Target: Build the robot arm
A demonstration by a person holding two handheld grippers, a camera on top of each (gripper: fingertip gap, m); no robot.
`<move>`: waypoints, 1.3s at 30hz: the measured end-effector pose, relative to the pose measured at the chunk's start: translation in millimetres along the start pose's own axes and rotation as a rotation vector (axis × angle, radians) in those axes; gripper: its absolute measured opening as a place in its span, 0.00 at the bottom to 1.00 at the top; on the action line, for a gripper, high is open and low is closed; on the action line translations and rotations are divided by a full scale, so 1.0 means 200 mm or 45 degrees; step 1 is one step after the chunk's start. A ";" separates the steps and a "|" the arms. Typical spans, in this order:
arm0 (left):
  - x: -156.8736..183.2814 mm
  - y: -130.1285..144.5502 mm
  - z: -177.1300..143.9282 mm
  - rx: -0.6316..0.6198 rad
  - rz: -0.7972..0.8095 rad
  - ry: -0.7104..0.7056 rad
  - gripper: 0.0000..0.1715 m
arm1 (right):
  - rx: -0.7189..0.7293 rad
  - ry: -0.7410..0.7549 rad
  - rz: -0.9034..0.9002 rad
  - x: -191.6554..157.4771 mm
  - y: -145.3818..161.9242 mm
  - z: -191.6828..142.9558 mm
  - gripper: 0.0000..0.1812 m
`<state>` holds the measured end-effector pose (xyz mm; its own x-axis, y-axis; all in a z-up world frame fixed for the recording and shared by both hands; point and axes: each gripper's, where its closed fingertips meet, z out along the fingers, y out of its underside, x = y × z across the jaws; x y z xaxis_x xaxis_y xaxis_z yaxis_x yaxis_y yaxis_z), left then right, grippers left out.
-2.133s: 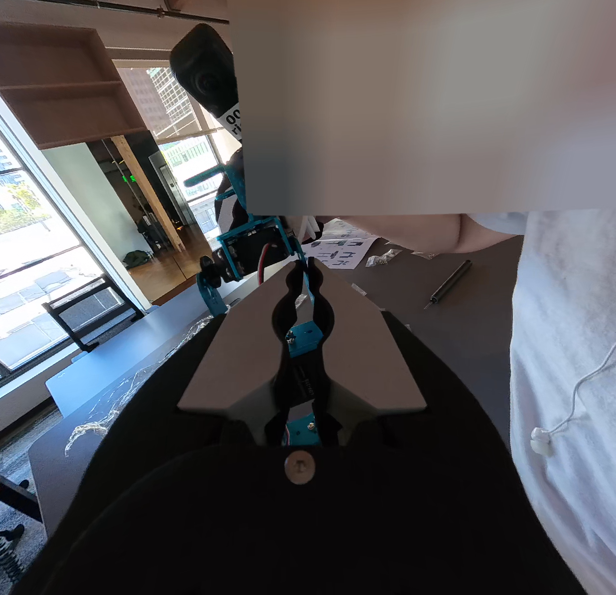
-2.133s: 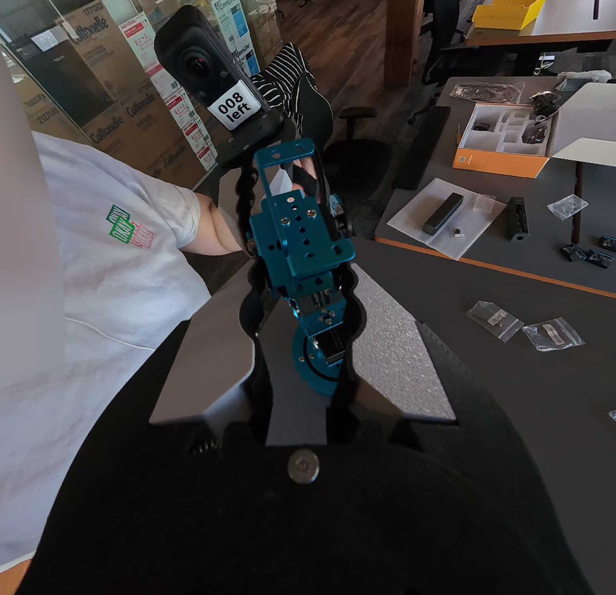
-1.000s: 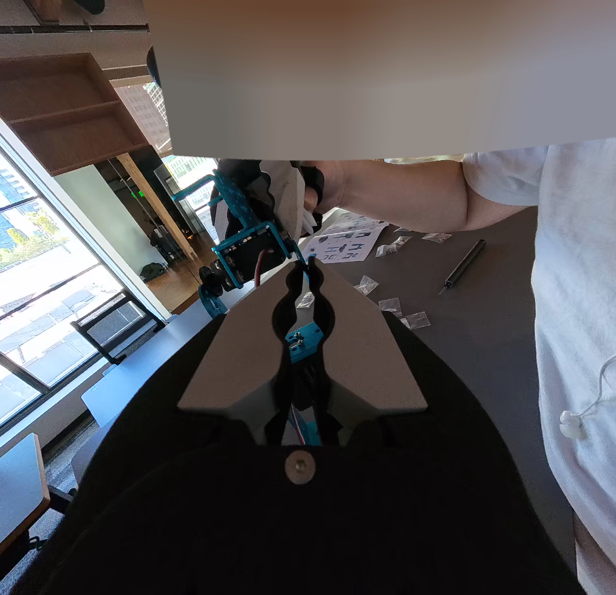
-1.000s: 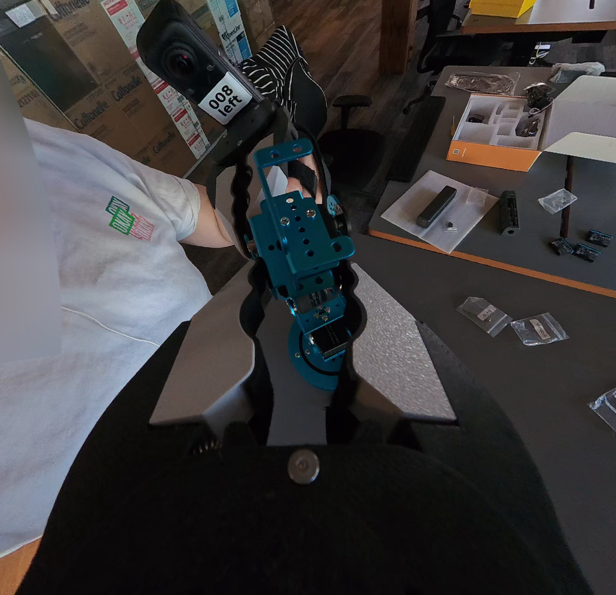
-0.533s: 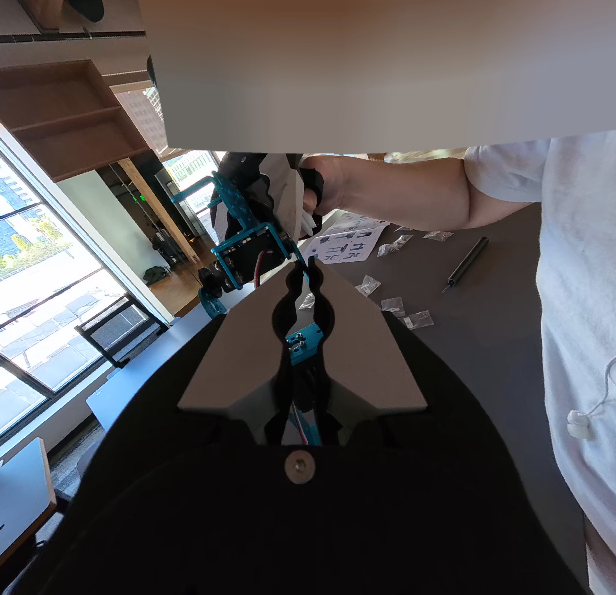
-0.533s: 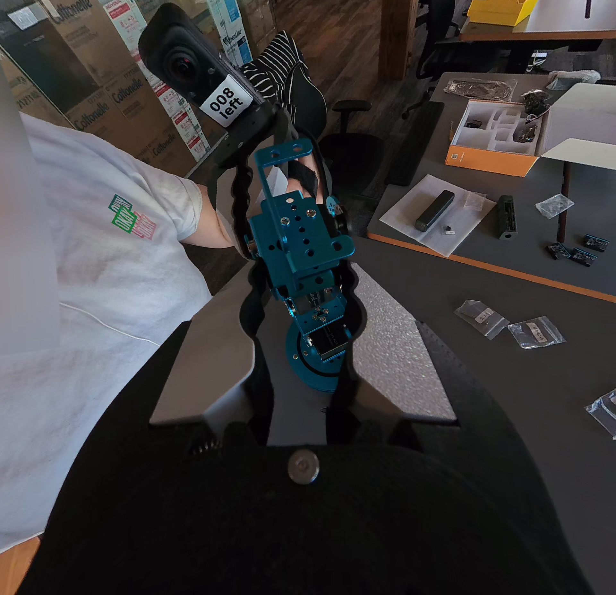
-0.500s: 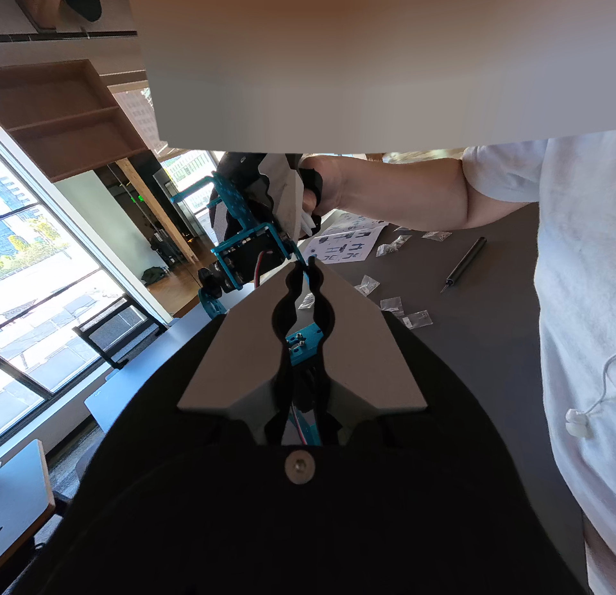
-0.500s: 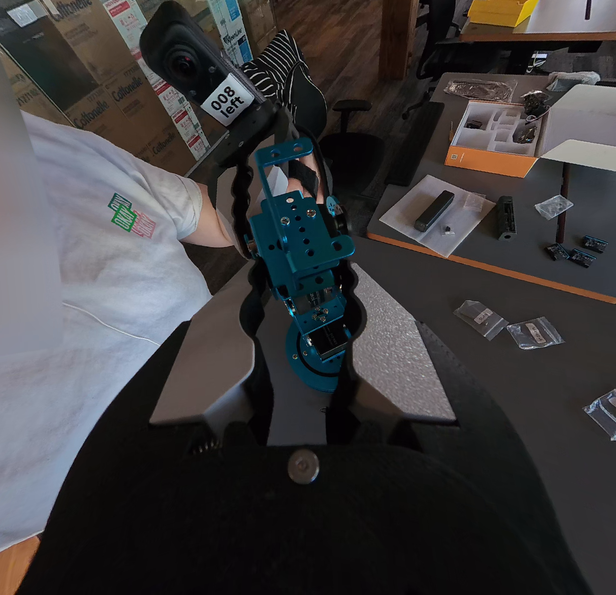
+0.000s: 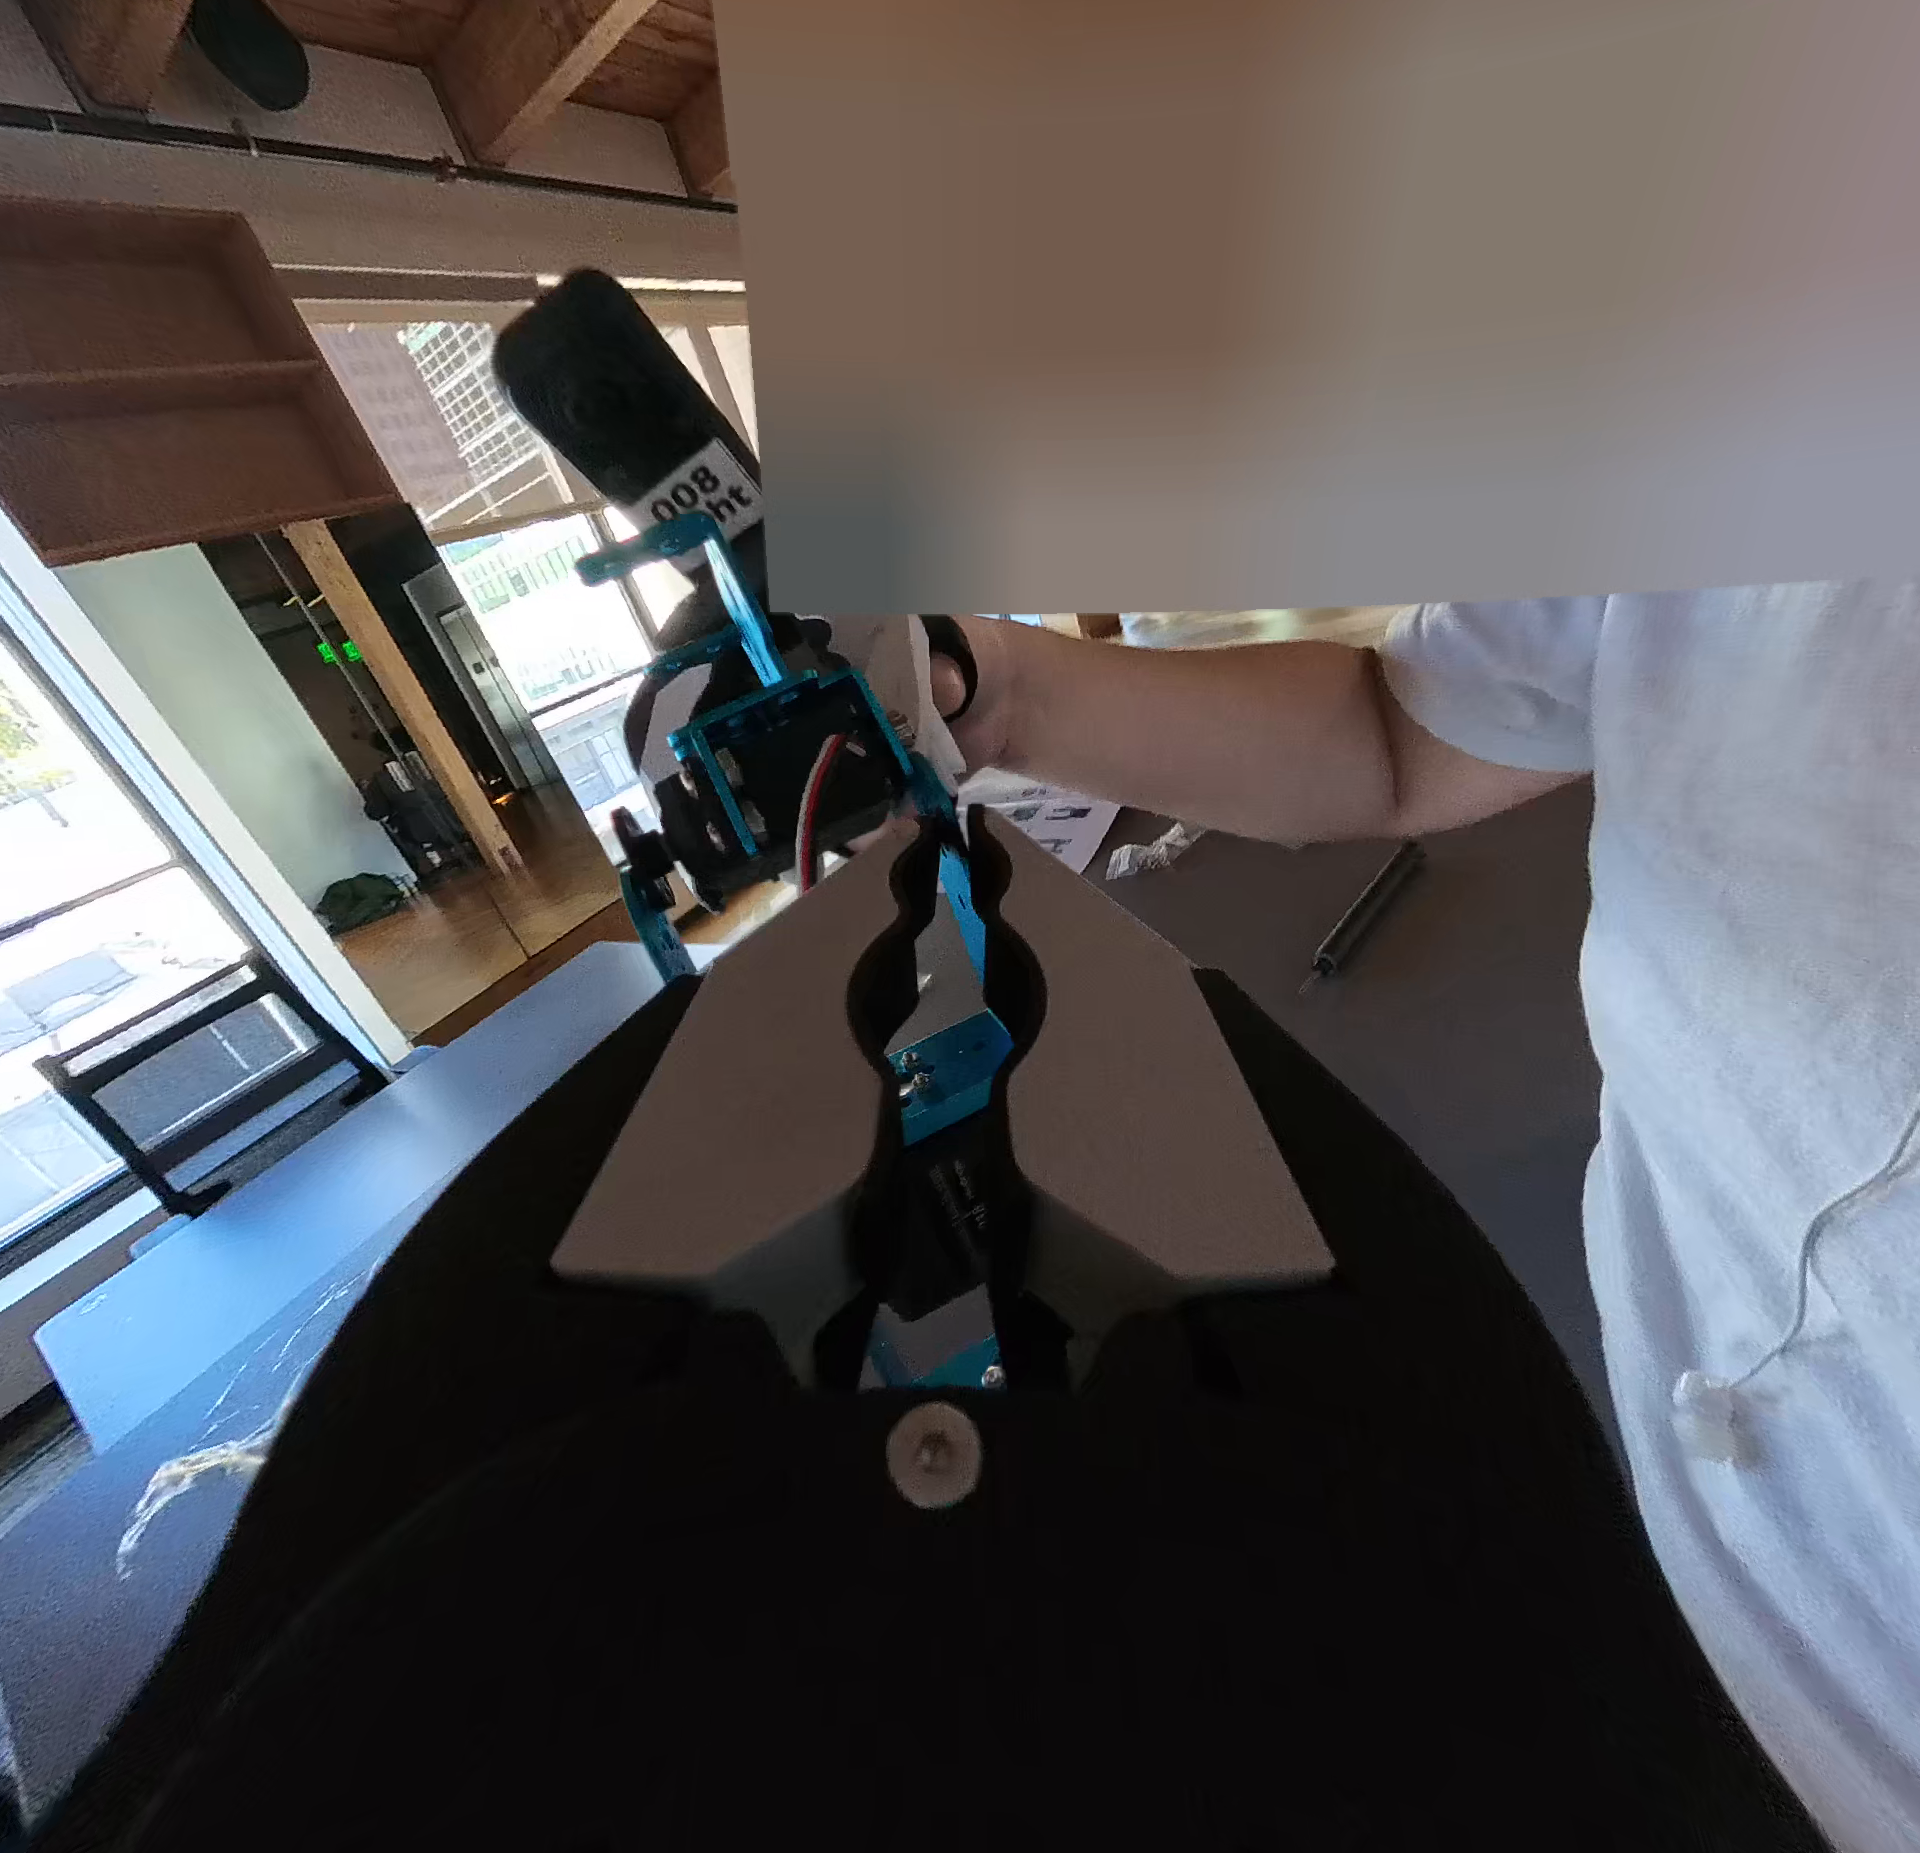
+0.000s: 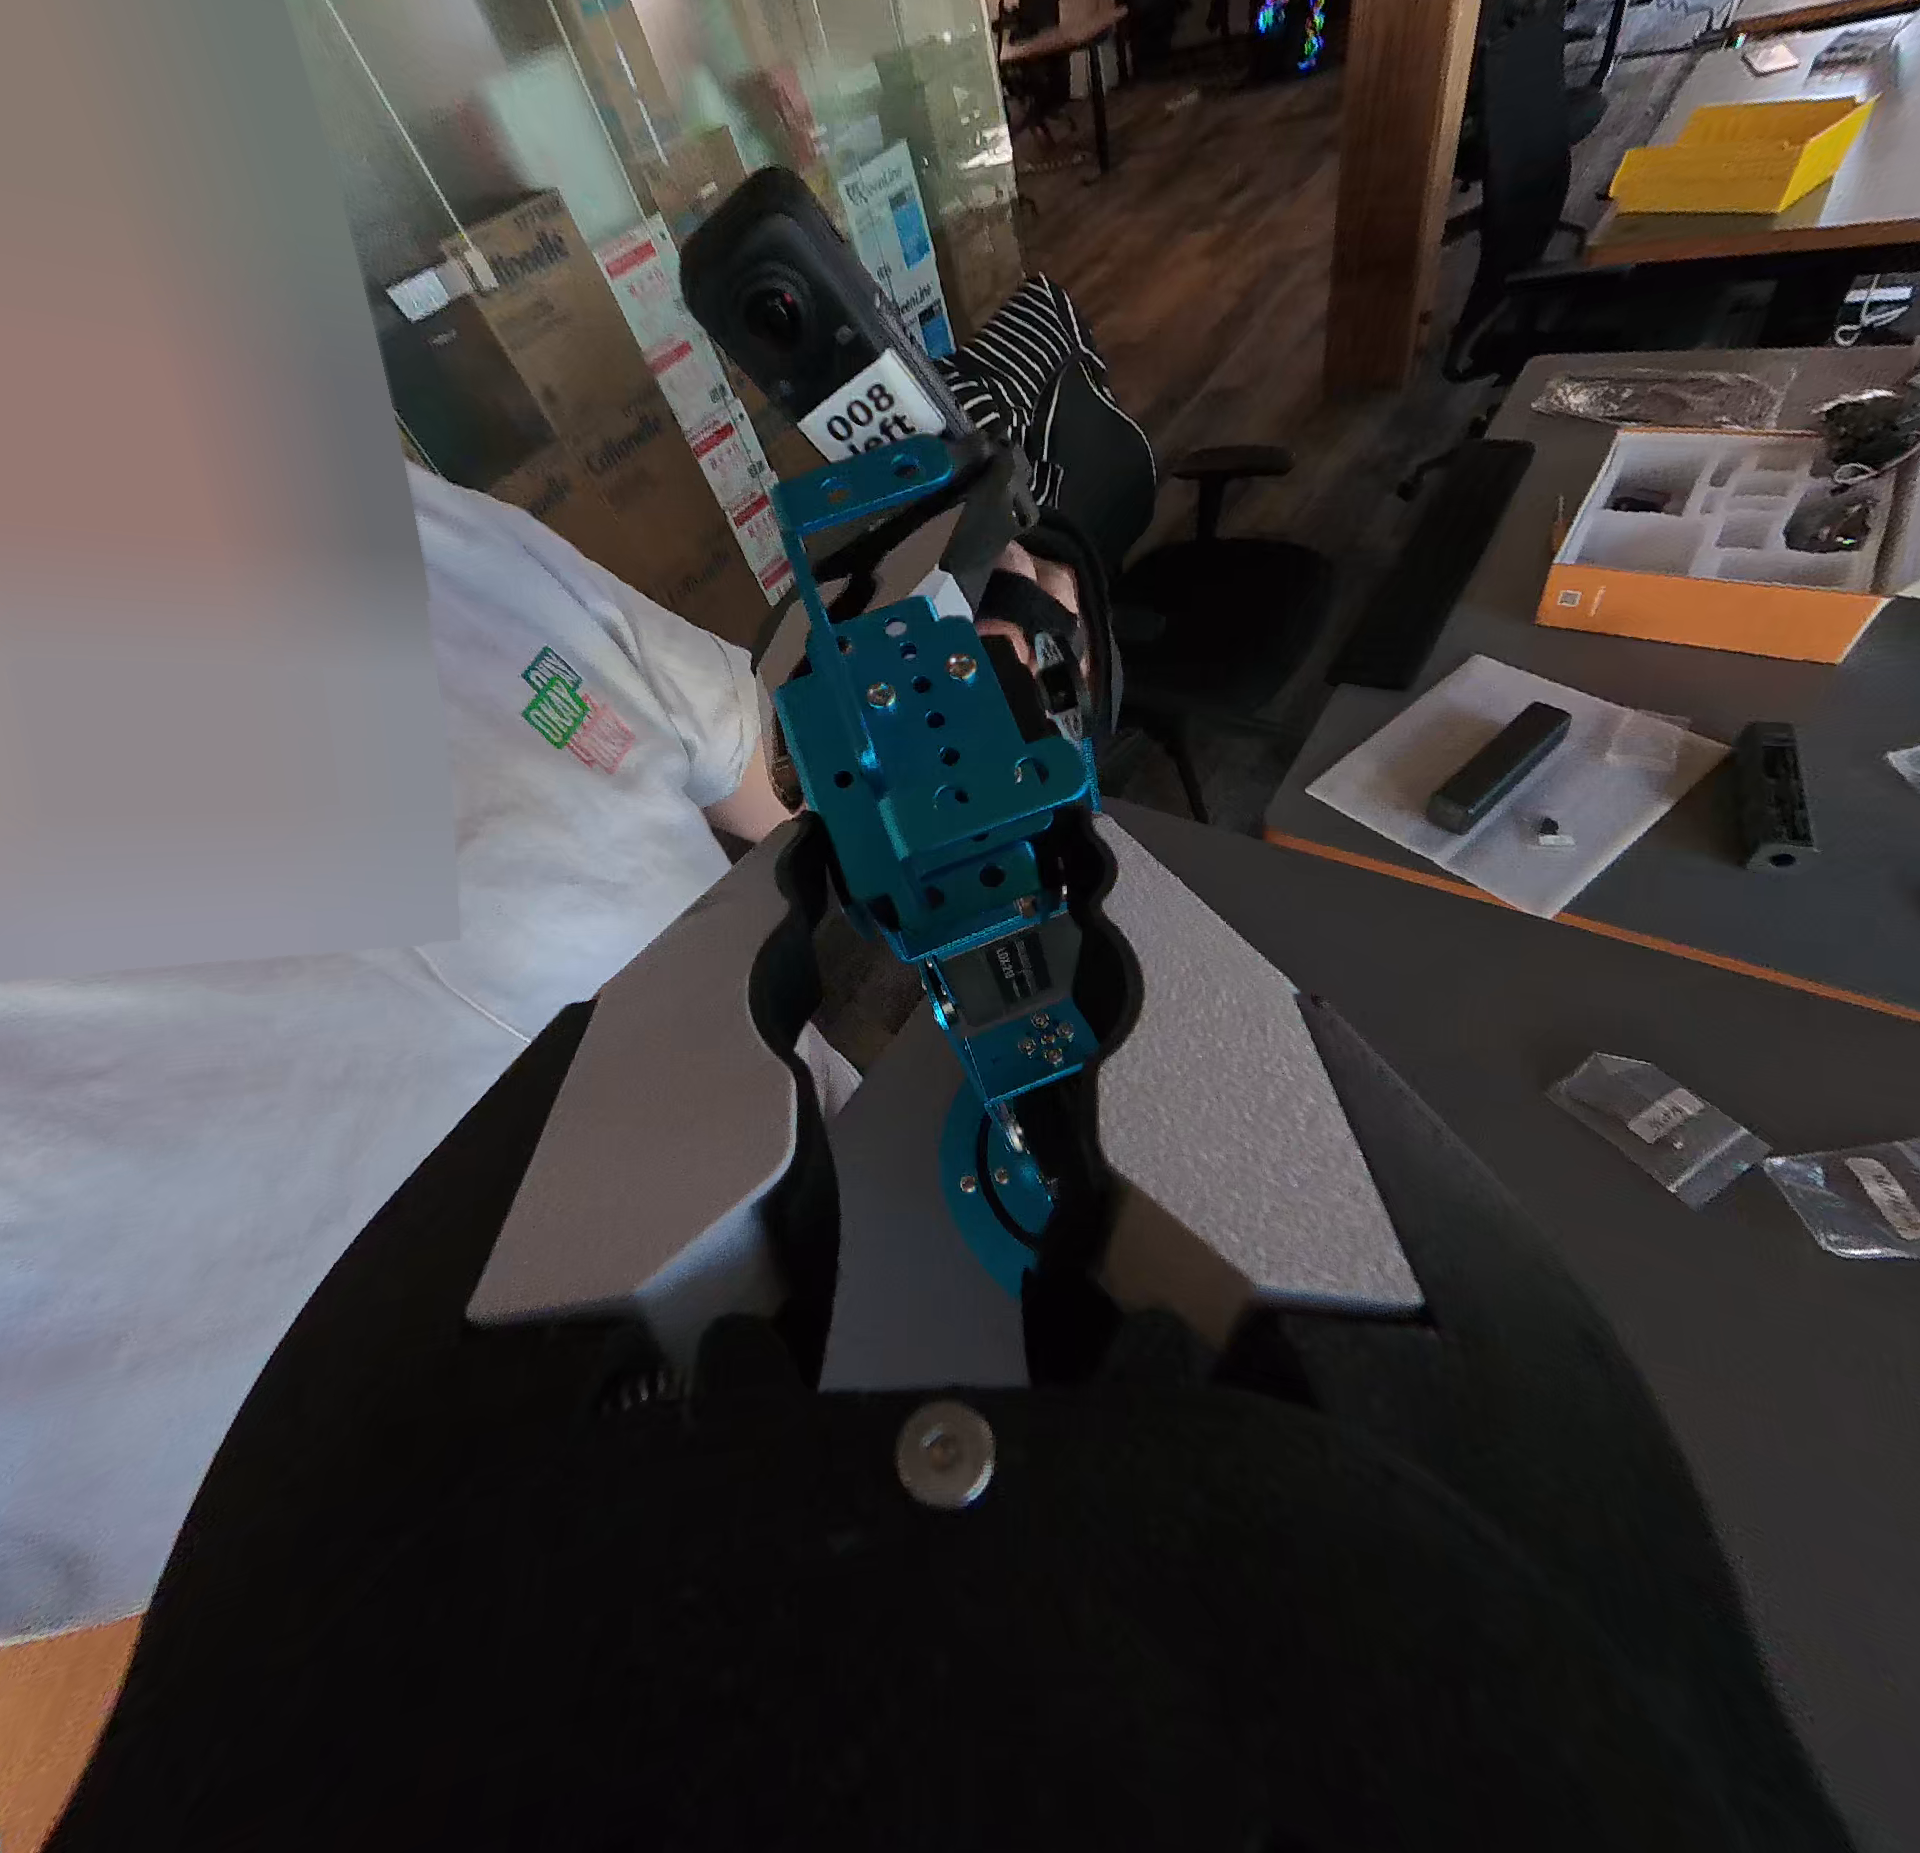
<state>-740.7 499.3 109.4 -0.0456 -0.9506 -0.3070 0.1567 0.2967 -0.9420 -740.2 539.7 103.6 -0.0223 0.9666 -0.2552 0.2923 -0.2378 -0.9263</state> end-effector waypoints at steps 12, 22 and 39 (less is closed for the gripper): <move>-0.01 -0.04 -0.06 0.217 -0.127 0.078 0.02 | 0.144 -0.005 0.079 -0.01 0.00 0.00 0.26; -0.31 -0.10 -0.30 0.332 -0.356 0.093 0.11 | 0.008 0.061 0.030 -0.02 -0.01 0.00 0.26; -0.20 -0.03 -0.12 0.353 -0.207 1.271 0.26 | -0.079 0.027 0.018 -0.03 0.00 0.04 0.26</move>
<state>-763.7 538.2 125.1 -0.8600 -0.4325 -0.2707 0.2907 0.0207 -0.9566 -747.0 533.2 102.3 0.0021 0.9652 -0.2615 0.3510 -0.2456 -0.9036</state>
